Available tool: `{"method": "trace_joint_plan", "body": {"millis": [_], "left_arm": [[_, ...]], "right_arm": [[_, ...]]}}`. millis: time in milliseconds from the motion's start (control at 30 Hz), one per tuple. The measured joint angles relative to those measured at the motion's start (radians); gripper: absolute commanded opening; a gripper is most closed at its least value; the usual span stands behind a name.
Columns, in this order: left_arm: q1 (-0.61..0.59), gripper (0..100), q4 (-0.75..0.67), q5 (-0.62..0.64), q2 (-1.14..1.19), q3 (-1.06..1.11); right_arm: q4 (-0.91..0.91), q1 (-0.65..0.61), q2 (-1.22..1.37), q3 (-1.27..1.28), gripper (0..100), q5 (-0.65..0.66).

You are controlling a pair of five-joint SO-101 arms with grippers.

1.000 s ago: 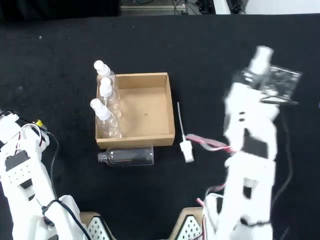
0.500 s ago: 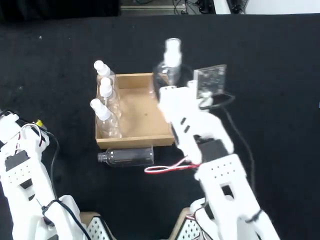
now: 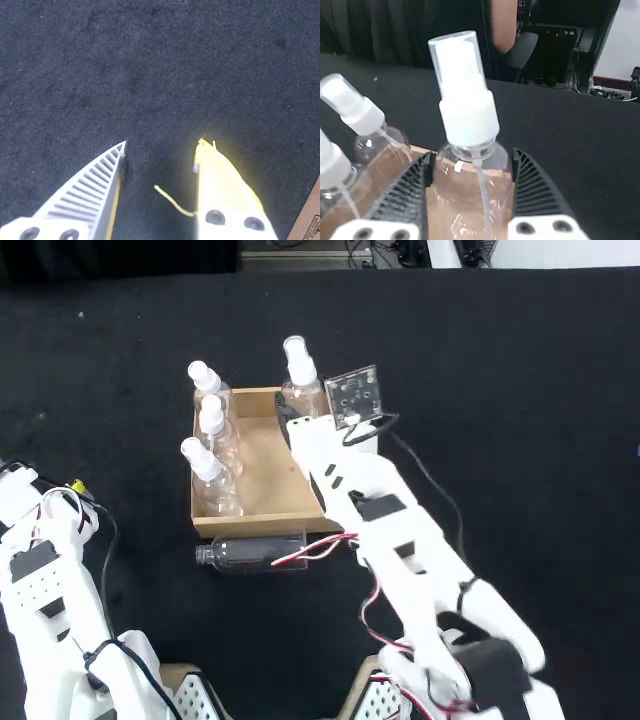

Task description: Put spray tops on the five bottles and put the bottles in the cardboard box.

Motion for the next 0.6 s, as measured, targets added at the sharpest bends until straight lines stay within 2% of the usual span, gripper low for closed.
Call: {"method": "trace_joint_plan", "body": {"millis": [300, 600], "left_arm": [[0.000, 20, 0.000, 0.000, 0.000, 0.000], [0.000, 20, 0.000, 0.000, 0.000, 0.000]], "right_arm": [[-0.193, 0.002, 0.195, 0.000, 5.7, 0.011], [-0.269, 0.002, 0.281, -0.002, 6.0, 0.011]]}}
